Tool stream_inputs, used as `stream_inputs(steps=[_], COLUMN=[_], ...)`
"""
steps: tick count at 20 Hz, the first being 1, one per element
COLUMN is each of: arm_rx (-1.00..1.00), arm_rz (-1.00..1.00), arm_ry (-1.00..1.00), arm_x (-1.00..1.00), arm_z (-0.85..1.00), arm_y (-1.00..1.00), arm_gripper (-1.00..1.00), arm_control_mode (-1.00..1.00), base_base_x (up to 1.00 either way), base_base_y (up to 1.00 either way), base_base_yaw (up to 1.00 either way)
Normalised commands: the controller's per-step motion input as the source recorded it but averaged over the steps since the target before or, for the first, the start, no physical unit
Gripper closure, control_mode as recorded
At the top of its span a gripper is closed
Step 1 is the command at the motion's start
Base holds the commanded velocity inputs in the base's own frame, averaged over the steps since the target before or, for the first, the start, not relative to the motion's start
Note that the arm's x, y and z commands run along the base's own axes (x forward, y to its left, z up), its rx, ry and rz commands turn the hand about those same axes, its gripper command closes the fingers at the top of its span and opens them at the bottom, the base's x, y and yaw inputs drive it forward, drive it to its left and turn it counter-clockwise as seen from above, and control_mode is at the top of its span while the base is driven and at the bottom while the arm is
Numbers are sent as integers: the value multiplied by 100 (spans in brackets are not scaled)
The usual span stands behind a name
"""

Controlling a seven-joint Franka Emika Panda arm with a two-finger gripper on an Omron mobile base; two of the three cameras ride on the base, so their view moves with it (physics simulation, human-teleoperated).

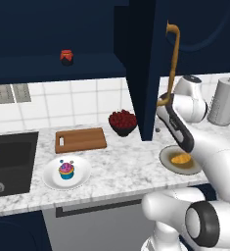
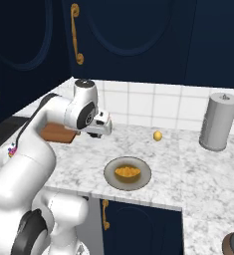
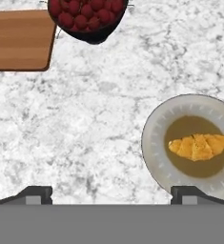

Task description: From the different types of pastries on the counter, select a croissant and place it on the cutting board. Then retrieve a jar of jam from the cabinet and place it alongside the croissant on the cutting board.

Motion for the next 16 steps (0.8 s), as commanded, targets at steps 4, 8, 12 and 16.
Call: stream_inputs(steps=[4, 8, 12, 16], arm_rx=[1, 0, 0, 0], arm_rz=[30, 48, 22, 0], arm_ry=[-7, -7, 0, 0], arm_x=[15, 11, 0, 0], arm_z=[-4, -9, -8, 0], arm_y=[-72, -76, -21, 0], arm_gripper=[-100, -100, -100, -100], arm_control_mode=[-100, -100, -100, -100], base_base_x=[0, 0, 0, 0], base_base_y=[0, 0, 0, 0], base_base_yaw=[0, 0, 0, 0])
